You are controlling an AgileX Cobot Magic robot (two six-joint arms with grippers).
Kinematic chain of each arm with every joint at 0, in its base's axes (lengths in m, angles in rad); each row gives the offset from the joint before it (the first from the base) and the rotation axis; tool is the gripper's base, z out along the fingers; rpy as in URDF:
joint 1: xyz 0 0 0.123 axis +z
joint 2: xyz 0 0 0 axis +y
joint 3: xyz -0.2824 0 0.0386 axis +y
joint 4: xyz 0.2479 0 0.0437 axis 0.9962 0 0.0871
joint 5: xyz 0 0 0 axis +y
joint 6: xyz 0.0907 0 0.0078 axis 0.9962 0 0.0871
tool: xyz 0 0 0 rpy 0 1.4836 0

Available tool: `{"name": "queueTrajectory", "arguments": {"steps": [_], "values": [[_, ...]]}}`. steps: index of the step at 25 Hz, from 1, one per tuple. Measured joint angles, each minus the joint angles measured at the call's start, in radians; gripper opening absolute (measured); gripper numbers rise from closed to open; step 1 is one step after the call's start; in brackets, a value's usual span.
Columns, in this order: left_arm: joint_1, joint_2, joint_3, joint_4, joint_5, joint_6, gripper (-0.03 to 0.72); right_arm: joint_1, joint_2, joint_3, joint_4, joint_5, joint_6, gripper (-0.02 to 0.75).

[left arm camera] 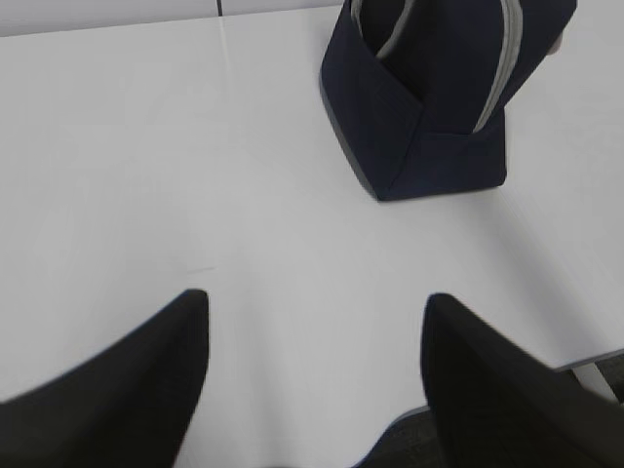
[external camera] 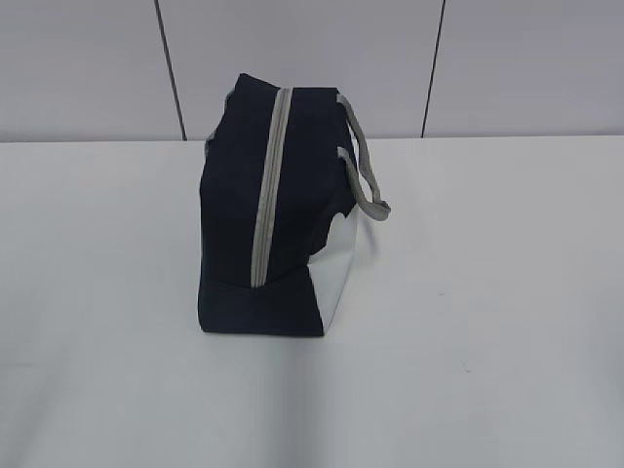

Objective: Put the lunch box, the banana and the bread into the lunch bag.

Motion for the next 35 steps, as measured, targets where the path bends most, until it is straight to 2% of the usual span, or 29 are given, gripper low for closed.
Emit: {"name": "queueTrajectory", "arguments": {"steps": [15, 22, 35], "values": [[0.001, 0.000, 0.000, 0.000, 0.000, 0.000, 0.445, 0.000, 0.000, 0.000, 0.000, 0.000, 0.000, 0.512], [0.071, 0.000, 0.000, 0.000, 0.000, 0.000, 0.445, 0.000, 0.000, 0.000, 0.000, 0.000, 0.000, 0.511], [0.077, 0.000, 0.000, 0.000, 0.000, 0.000, 0.434, 0.000, 0.000, 0.000, 0.000, 0.000, 0.000, 0.512]]}}
